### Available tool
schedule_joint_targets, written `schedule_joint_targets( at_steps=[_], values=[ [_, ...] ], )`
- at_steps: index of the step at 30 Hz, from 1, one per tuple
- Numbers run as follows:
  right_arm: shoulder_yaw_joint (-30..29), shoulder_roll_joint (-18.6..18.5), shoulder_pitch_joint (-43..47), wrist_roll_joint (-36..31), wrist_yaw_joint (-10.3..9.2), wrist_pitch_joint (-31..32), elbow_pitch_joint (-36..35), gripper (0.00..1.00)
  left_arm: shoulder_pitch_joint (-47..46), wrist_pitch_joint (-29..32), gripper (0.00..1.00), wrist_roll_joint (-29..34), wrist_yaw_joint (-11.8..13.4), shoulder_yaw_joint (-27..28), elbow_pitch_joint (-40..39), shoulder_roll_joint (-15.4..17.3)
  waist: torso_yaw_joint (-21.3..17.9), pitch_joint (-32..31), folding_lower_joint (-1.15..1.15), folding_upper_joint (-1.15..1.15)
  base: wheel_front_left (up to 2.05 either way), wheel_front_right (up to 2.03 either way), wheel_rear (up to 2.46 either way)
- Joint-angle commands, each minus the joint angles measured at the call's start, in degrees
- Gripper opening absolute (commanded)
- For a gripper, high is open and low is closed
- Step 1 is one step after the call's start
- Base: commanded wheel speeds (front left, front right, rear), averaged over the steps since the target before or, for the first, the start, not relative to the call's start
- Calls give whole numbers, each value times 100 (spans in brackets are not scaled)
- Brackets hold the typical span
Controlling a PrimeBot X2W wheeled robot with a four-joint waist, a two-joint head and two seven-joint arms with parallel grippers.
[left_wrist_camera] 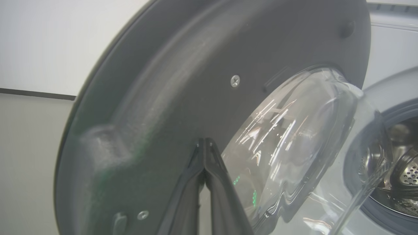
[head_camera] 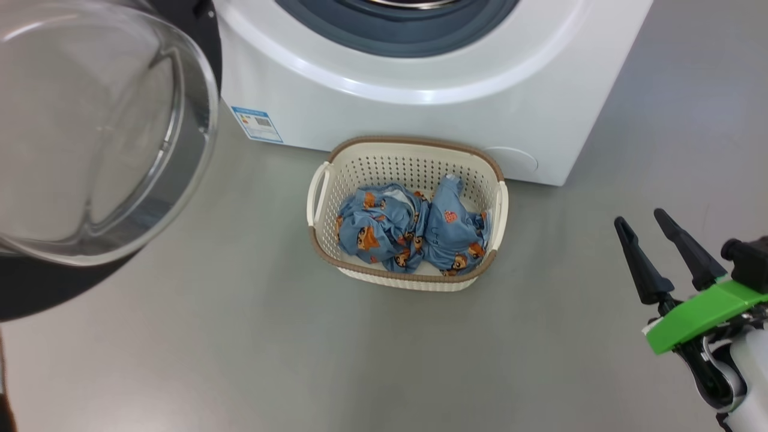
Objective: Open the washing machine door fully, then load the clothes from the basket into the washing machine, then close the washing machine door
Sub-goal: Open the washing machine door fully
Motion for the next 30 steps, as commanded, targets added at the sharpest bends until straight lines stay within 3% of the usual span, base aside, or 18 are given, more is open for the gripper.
schedule_joint_targets(
  at_steps=[1,11,30],
  values=[
    [130,-102,-79,17,57,-69,-125,100,-192,-36,0,46,11,250,-46,449,-51,94,0,0,0,0,0],
    [288,-145,-299,31,57,-69,-107,100,-665,-36,0,-101,-129,770,588,686,-156,340,0,0,0,0,0],
    [395,-103,-327,59,57,-69,-23,100,-893,-36,0,436,-154,1088,889,807,-267,239,0,0,0,0,0]
  ],
)
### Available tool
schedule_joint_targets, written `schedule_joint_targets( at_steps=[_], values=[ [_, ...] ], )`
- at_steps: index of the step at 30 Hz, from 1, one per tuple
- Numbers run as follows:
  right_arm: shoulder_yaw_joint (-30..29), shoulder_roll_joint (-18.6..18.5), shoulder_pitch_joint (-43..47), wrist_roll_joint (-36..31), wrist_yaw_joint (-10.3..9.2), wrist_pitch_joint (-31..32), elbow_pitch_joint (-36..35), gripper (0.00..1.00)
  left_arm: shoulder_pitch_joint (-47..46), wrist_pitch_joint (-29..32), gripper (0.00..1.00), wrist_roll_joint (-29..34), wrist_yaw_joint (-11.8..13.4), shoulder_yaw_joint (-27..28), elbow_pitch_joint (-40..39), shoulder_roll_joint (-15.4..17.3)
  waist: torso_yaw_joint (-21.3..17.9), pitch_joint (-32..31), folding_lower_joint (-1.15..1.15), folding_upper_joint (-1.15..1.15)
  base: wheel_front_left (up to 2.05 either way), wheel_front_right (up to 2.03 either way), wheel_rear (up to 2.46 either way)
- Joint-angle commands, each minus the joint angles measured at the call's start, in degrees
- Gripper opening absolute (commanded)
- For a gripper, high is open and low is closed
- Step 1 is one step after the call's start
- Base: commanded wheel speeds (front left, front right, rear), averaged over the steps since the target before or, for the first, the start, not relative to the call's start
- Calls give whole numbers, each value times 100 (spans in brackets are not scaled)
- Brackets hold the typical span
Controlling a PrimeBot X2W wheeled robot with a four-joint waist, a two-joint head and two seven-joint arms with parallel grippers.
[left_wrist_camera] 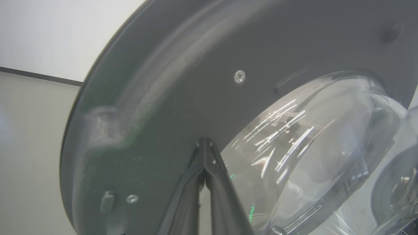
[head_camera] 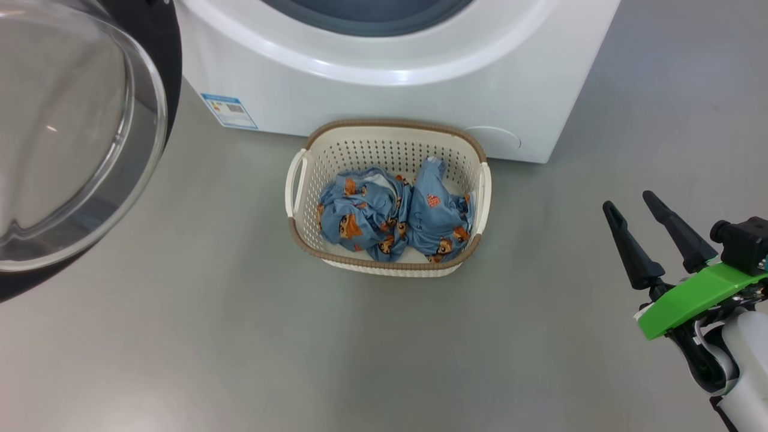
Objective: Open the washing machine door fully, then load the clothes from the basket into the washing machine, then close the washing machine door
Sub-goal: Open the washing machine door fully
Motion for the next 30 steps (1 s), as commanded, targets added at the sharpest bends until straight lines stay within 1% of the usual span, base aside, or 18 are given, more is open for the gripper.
schedule_joint_targets(
  at_steps=[1,7,11,16,17,19,21,22,23,25,30],
  values=[
    [92,-18,70,47,57,-69,-91,100,15,-29,0,101,-6,125,-187,379,1,-101,0,0,0,0,0],
    [66,66,240,59,57,-69,-66,100,383,-29,0,109,-11,219,-469,80,40,-359,0,0,0,0,0],
    [48,106,343,58,57,-69,-75,100,650,-29,0,122,-13,124,-718,-163,78,-529,0,0,0,0,0],
    [11,148,466,69,57,-69,-72,100,1114,-29,0,-32,-13,-136,-1071,-355,110,-761,0,0,0,0,0],
    [5,158,496,73,57,-69,-70,100,1219,-29,6,-79,-13,-182,-1155,-389,112,-812,0,0,0,0,0],
    [-18,180,560,79,57,-69,-75,100,1449,-29,24,-123,-13,-302,-1325,-435,112,-907,0,0,0,0,0],
    [-49,204,633,86,57,-69,-80,100,1662,-29,48,-165,-13,-399,-1477,-491,109,-1012,0,0,0,0,0],
    [-56,215,677,92,57,-69,-83,100,1769,-29,65,-189,-14,-441,-1563,-526,105,-1065,0,0,0,0,0],
    [-69,222,723,98,57,-69,-87,100,1875,-29,78,-215,-14,-501,-1649,-567,101,-1115,0,0,0,0,0],
    [-99,235,806,105,57,-69,-102,100,2091,-29,100,-232,-14,-634,-1816,-638,87,-1195,0,0,0,0,0],
    [-175,249,908,95,57,-69,-155,100,2508,-29,100,-283,-14,-1058,-2234,-794,-17,-1281,0,0,0,0,0]
  ],
)
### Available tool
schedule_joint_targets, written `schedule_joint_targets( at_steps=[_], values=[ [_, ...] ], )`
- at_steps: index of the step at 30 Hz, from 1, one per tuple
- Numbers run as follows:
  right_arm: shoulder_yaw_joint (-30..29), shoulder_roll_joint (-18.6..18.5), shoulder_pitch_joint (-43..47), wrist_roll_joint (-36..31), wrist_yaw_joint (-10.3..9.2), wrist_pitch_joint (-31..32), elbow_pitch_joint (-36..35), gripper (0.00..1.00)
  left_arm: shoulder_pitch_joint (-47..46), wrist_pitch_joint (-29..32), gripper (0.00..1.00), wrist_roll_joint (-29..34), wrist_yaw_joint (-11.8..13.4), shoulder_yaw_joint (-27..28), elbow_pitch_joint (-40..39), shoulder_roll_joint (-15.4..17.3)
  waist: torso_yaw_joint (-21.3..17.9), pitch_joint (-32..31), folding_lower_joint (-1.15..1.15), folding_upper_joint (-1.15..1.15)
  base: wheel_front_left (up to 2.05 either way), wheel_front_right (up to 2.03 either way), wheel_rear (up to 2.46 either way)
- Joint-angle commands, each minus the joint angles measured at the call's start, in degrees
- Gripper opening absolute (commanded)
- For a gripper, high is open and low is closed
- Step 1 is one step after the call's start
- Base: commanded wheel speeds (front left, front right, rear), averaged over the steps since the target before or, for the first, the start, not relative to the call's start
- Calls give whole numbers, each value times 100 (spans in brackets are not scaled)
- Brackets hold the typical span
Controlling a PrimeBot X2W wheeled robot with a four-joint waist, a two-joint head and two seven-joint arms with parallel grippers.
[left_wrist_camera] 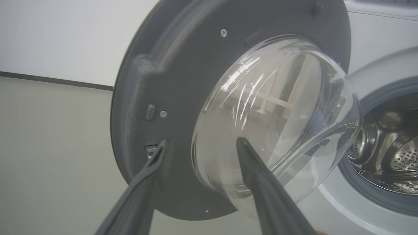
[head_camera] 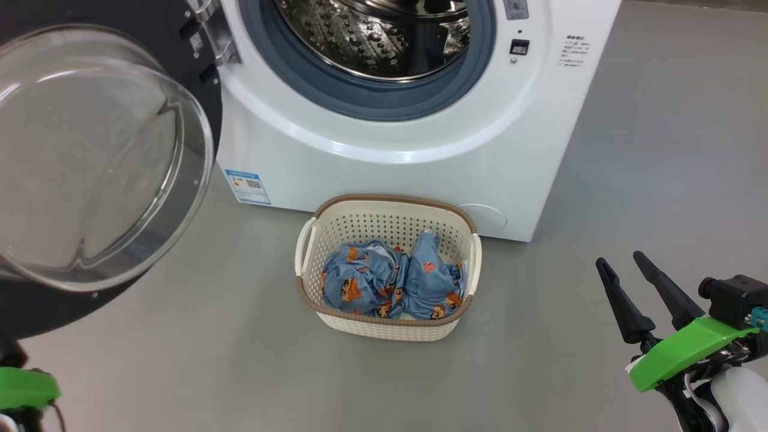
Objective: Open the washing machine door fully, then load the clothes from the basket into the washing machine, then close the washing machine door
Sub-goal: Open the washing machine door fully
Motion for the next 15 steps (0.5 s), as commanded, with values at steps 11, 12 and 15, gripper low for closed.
schedule_joint_targets(
  at_steps=[11,12,15],
  values=[
    [-47,15,140,11,57,-69,-188,100,598,-31,100,-341,-15,-877,-649,182,-510,-127,0,0,0,0,0],
    [-68,23,148,8,57,-69,-187,100,658,-31,100,-375,-15,-1054,-698,221,-613,-125,0,0,0,0,0],
    [-99,41,147,-4,57,-69,-199,100,716,-31,100,-436,-15,-1321,-762,271,-784,-109,0,0,0,0,0]
  ],
)
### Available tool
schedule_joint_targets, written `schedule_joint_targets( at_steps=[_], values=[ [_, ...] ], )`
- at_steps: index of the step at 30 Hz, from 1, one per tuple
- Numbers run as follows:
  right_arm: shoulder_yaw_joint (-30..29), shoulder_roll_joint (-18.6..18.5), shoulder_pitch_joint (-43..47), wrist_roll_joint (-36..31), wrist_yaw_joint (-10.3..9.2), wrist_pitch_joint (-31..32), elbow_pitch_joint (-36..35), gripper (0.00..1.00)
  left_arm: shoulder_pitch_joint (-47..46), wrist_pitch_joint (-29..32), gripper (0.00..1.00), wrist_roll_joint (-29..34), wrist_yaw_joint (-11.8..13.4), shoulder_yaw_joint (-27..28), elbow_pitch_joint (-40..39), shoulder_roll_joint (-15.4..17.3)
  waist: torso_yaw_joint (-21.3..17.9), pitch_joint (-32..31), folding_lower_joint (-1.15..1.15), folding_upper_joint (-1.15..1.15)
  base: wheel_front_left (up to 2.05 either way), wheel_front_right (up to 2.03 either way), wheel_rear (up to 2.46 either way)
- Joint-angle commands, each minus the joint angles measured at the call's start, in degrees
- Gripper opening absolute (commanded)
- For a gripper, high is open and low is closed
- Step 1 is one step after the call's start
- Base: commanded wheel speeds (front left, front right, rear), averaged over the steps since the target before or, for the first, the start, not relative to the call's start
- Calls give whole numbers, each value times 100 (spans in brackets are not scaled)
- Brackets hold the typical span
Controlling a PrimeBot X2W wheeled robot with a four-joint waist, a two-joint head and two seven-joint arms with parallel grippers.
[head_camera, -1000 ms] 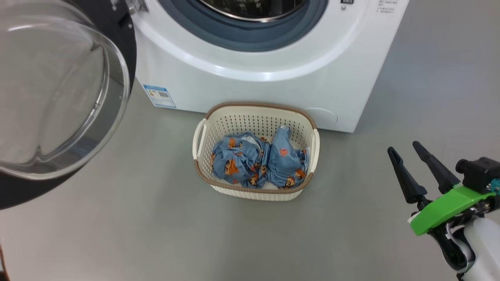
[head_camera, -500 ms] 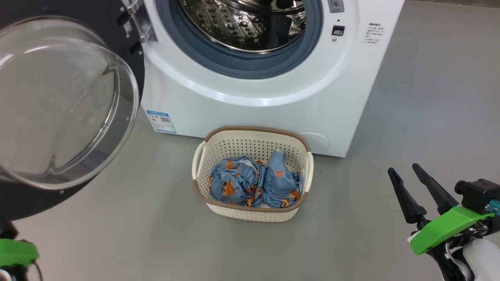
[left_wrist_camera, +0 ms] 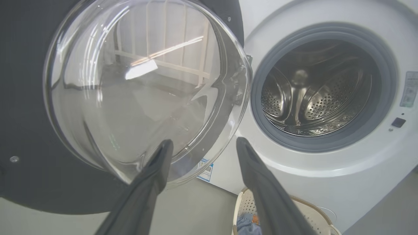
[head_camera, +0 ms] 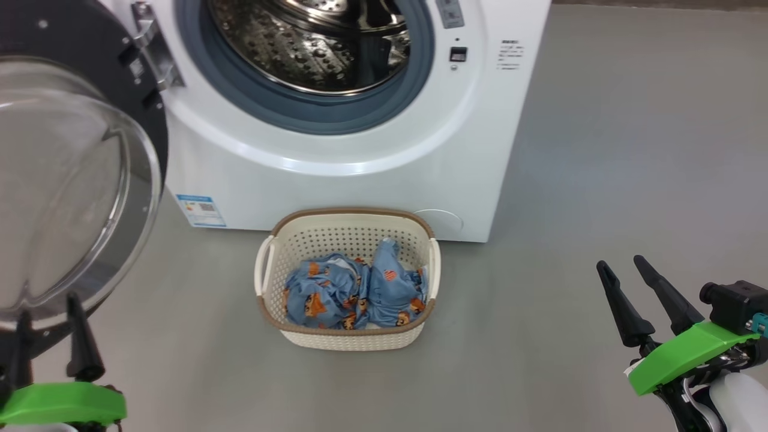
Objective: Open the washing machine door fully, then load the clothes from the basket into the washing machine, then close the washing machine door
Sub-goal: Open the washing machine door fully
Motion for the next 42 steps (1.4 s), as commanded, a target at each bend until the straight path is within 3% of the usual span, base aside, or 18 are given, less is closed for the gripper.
schedule_joint_targets(
  at_steps=[1,10,22,42],
  values=[
    [54,-80,31,5,57,-70,-143,100,-7,-32,100,-41,-14,97,-184,209,-186,8,0,0,0,0,0],
    [-64,-60,84,-6,57,-70,-133,100,47,-32,100,-234,-14,-601,-161,375,-675,-22,0,0,0,0,0],
    [-150,-64,213,-22,57,-70,-155,100,165,-32,100,-269,-14,-969,-188,523,-1158,-99,0,0,0,0,0],
    [-267,-41,415,-50,57,-70,-197,100,359,-32,100,-390,-14,-1230,-243,628,-1363,-229,0,0,0,0,0]
  ],
)
